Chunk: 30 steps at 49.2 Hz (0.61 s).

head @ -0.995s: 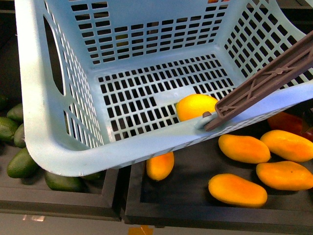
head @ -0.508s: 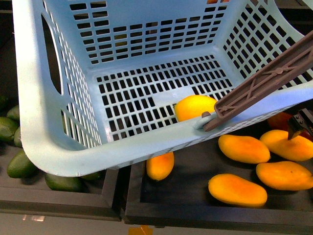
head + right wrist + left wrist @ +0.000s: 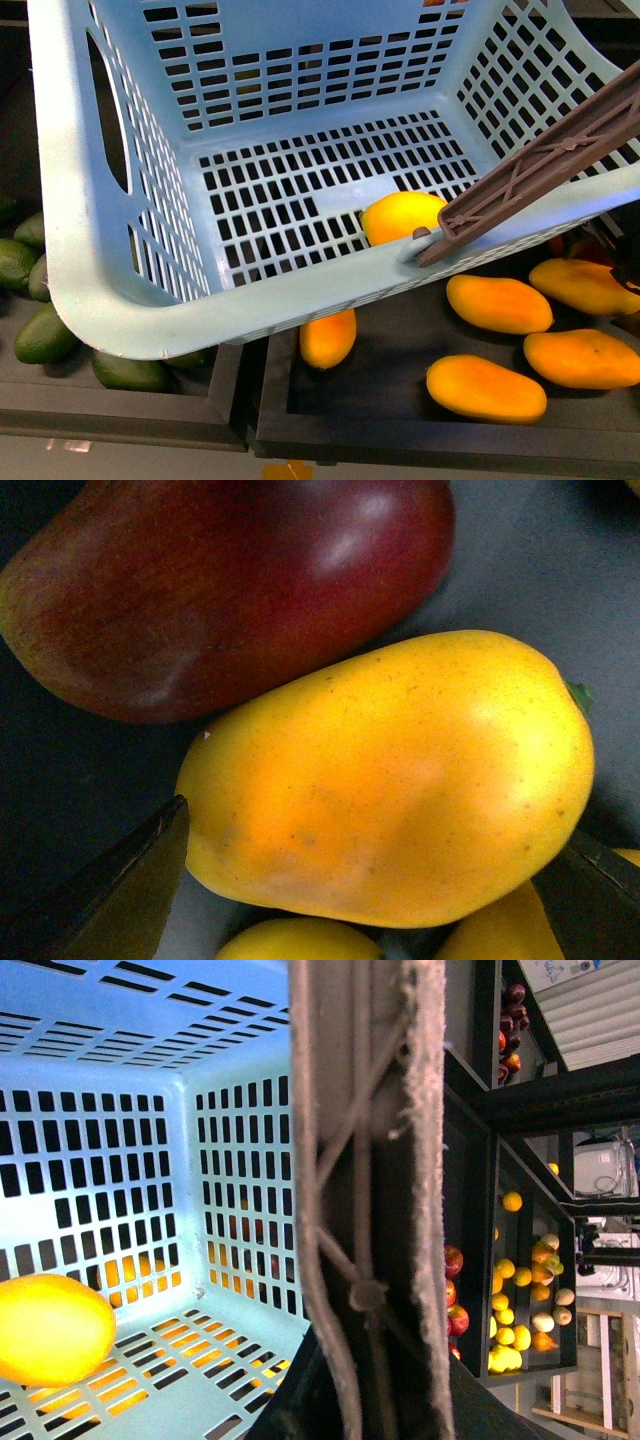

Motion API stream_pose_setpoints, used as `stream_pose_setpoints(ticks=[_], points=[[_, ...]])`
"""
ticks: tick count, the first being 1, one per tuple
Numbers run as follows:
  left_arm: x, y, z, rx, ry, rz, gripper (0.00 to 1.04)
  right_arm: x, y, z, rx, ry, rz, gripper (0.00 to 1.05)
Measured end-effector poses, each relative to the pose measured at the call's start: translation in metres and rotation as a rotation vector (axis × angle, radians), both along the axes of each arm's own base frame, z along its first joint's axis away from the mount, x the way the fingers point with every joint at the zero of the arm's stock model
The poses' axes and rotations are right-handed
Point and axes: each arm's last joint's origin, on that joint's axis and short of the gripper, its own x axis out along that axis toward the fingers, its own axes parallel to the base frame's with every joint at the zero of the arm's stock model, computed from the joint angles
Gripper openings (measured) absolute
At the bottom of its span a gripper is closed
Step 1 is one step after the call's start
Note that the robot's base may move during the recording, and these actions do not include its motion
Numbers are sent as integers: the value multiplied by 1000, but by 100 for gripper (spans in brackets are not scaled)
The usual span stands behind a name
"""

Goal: Pick lemon and mango into basket

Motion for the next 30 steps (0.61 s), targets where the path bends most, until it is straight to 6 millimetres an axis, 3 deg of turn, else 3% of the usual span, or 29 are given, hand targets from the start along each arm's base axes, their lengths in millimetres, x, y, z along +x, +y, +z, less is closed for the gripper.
stream_pose_setpoints(ticks=[30], points=[[0, 0, 0, 0, 0, 0, 5, -1, -14, -14, -28, 34, -37, 96]])
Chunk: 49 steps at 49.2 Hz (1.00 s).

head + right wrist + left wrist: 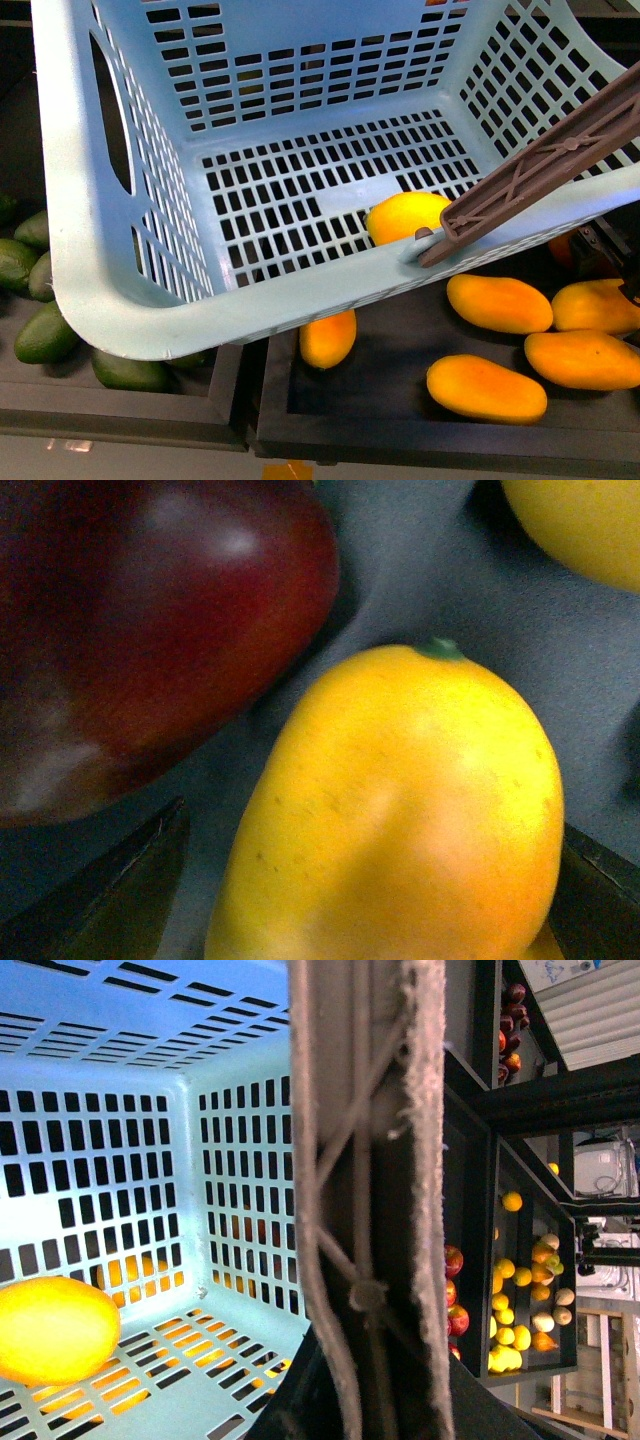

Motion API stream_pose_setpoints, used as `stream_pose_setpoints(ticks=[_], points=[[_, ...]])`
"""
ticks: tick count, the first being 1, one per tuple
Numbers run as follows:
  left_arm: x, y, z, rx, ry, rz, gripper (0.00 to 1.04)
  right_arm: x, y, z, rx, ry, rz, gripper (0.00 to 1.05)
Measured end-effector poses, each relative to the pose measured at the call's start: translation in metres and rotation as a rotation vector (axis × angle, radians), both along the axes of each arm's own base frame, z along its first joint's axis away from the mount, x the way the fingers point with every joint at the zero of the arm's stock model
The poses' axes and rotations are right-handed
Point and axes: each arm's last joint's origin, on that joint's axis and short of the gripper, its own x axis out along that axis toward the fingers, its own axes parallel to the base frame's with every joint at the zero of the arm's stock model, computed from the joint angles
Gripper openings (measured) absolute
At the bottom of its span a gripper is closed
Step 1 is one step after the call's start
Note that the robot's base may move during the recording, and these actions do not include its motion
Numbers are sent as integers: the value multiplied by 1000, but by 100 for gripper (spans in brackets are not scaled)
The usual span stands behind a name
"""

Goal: Pick lemon and mango into basket

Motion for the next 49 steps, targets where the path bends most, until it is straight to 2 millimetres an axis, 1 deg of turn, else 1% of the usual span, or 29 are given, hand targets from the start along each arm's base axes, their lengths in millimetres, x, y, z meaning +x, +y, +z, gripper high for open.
stream_pose_setpoints(ticks=[17, 19, 25, 28, 32, 38, 42, 46, 49], points=[[0, 0, 0, 0, 0, 1, 5, -2, -1, -1, -3, 7, -1, 95], [0, 0, 0, 0, 0, 0, 5, -2, -1, -1, -3, 7, -1, 92], [0, 0, 0, 0, 0, 0, 5, -4, -2, -2, -3, 9, -5, 75], [0, 0, 0, 0, 0, 0, 5, -5, -4, -1, -2, 4, -8, 70], [0, 0, 0, -1, 1, -1, 5, -9, -7, 2, -1, 0, -14, 68], [0, 0, 0, 0, 0, 0, 5, -16, -14, 12, 1, -17, -19, 66], [0, 0, 0, 0, 0, 0, 5, -19, -20, 23, -5, -44, -21, 66], [0, 0, 0, 0, 0, 0, 5, -23, -28, 39, -8, -89, -20, 66], [0, 0, 0, 0, 0, 0, 5, -29, -37, 64, -20, -156, -20, 66]])
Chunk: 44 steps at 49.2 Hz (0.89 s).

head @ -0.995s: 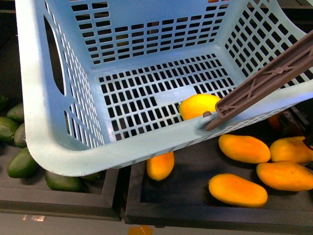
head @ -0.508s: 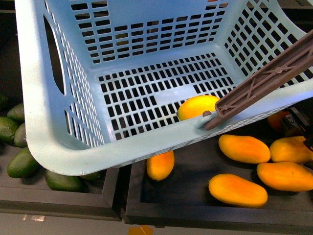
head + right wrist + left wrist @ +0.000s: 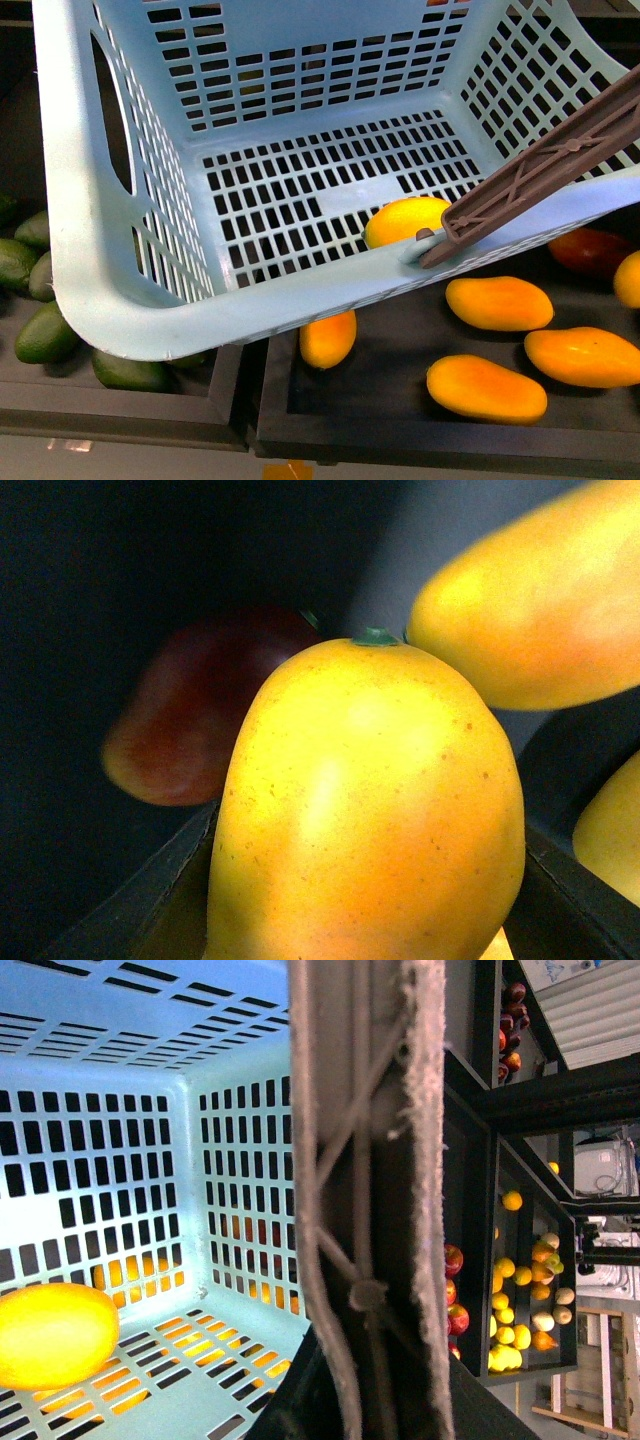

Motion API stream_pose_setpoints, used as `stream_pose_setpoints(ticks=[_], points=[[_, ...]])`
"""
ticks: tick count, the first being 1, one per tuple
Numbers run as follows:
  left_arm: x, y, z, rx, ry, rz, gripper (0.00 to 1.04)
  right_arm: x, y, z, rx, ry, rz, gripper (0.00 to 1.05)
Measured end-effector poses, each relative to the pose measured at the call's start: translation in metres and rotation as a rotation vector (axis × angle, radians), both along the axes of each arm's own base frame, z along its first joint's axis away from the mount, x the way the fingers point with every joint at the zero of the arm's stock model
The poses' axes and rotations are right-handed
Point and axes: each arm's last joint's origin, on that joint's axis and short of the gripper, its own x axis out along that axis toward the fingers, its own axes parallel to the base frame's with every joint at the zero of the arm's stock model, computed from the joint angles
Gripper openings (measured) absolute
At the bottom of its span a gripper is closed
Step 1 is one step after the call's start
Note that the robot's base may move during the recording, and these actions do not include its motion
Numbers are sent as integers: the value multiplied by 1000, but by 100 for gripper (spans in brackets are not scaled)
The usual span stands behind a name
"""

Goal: Pick lemon and mango into basket

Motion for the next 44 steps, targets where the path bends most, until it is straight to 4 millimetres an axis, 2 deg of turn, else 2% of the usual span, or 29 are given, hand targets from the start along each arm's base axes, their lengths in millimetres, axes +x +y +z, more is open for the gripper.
stream_pose_setpoints(ticks=[3, 9, 14, 16, 19, 24, 27, 28, 31, 33, 38, 41, 44], points=[[0, 0, 0, 0, 0, 0, 5, -6, -7, 20, -15, -46, -2, 66], [0, 0, 0, 0, 0, 1, 5, -22, -26, 72, -39, -169, -26, 66], [0, 0, 0, 0, 0, 1, 5, -31, -35, 104, -48, -248, -44, 66], [0, 0, 0, 1, 0, 0, 5, -34, -36, 114, -53, -273, -49, 66], [0, 0, 0, 0, 0, 1, 5, -39, -37, 139, -67, -336, -51, 66], [0, 0, 0, 0, 0, 0, 5, -46, -31, 173, -92, -421, -41, 66], [0, 0, 0, 0, 0, 0, 5, -48, -18, 200, -108, -489, -8, 66], [0, 0, 0, 0, 0, 0, 5, -48, -10, 213, -111, -526, 13, 66], [0, 0, 0, 0, 0, 0, 5, -47, 12, 235, -112, -593, 73, 66], [0, 0, 0, 0, 0, 0, 5, -46, 34, 249, -114, -635, 126, 66], [0, 0, 0, 0, 0, 1, 5, -44, 75, 265, -108, -685, 223, 66], [0, 0, 0, 1, -1, 1, 5, -43, 105, 269, -104, -705, 297, 66], [0, 0, 0, 1, 0, 0, 5, -42, 124, 269, -106, -707, 337, 66]])
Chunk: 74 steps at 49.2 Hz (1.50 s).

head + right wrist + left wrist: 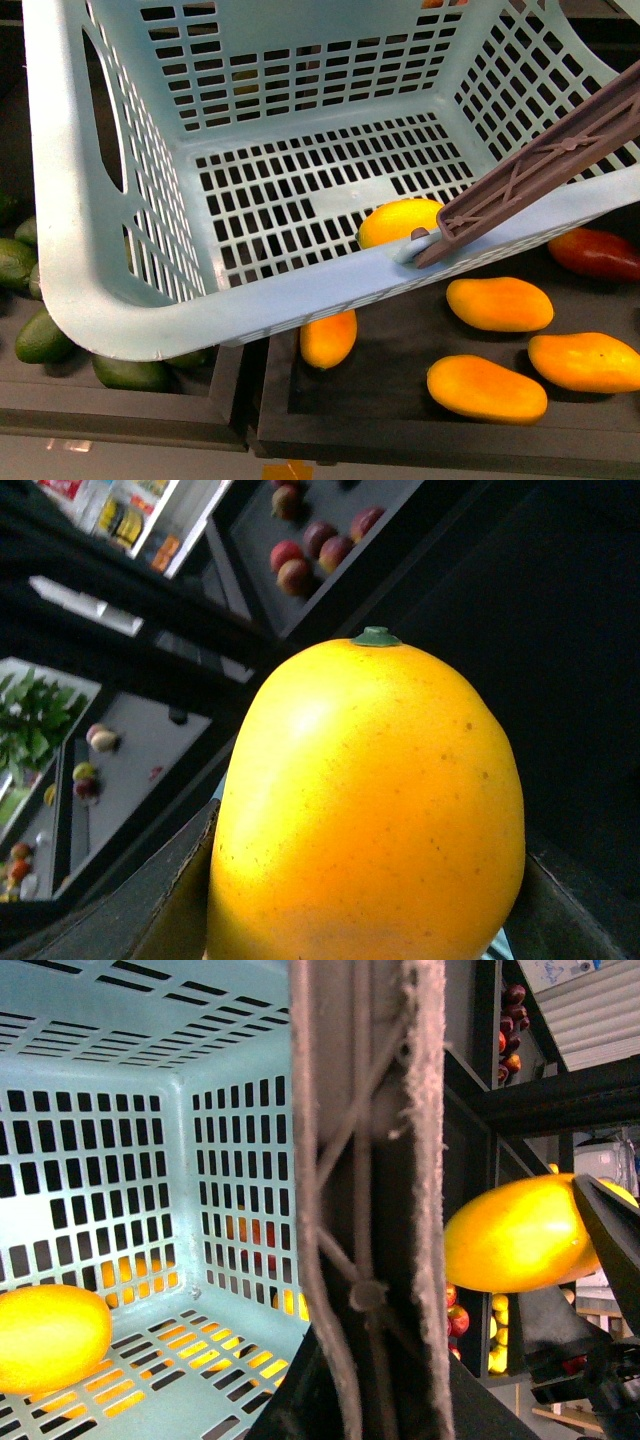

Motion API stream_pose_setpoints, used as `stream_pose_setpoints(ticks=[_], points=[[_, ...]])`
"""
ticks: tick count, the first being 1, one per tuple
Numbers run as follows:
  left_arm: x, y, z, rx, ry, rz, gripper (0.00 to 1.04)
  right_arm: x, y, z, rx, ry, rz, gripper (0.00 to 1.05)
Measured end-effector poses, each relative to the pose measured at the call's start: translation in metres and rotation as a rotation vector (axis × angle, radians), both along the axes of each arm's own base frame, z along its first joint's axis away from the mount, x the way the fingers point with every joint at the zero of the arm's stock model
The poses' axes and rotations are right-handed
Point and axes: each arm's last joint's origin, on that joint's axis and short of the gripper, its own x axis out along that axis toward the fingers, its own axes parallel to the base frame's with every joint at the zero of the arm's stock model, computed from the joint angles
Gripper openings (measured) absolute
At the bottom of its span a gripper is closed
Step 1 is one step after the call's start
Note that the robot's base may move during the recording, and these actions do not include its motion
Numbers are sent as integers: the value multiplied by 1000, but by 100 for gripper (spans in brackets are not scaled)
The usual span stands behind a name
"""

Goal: Pick lemon and mango into basket

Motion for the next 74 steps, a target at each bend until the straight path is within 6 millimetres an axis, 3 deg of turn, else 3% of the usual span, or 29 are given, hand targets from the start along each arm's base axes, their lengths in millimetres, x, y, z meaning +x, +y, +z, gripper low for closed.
stream_pose_setpoints(ticks=[5, 16, 22, 25, 31, 37, 42, 48, 54, 67, 74], points=[[0, 0, 0, 0, 0, 0, 5, 4, 32, -6, -35, 20, 67, 66], [0, 0, 0, -1, 0, 0, 5, 9, 62, -26, -83, 77, 139, 67], [0, 0, 0, 0, 0, 0, 5, 8, 75, -32, -100, 94, 178, 91], [0, 0, 0, 0, 0, 0, 5, 8, 77, -32, -106, 93, 179, 98], [1, -1, -2, 1, 8, -2, 5, 2, 69, -31, -148, 93, 135, 96], [1, 0, -2, 8, 2, 7, 5, -12, 49, -27, -211, 99, 46, 96], [1, 0, -2, 7, 3, 0, 5, -14, 46, -22, -217, 83, 38, 96], [0, -1, -2, 0, 9, -10, 5, -23, 39, -37, -416, -157, 133, 80], [1, -1, -2, 1, 8, -6, 5, -52, 23, -53, -670, -313, 148, 59], [1, -1, -2, 4, 5, -1, 5, -107, -4, -87, -806, -308, 164, 4], [1, -1, -2, 6, 3, 0, 5, -127, -11, -96, -817, -313, 158, 2]])
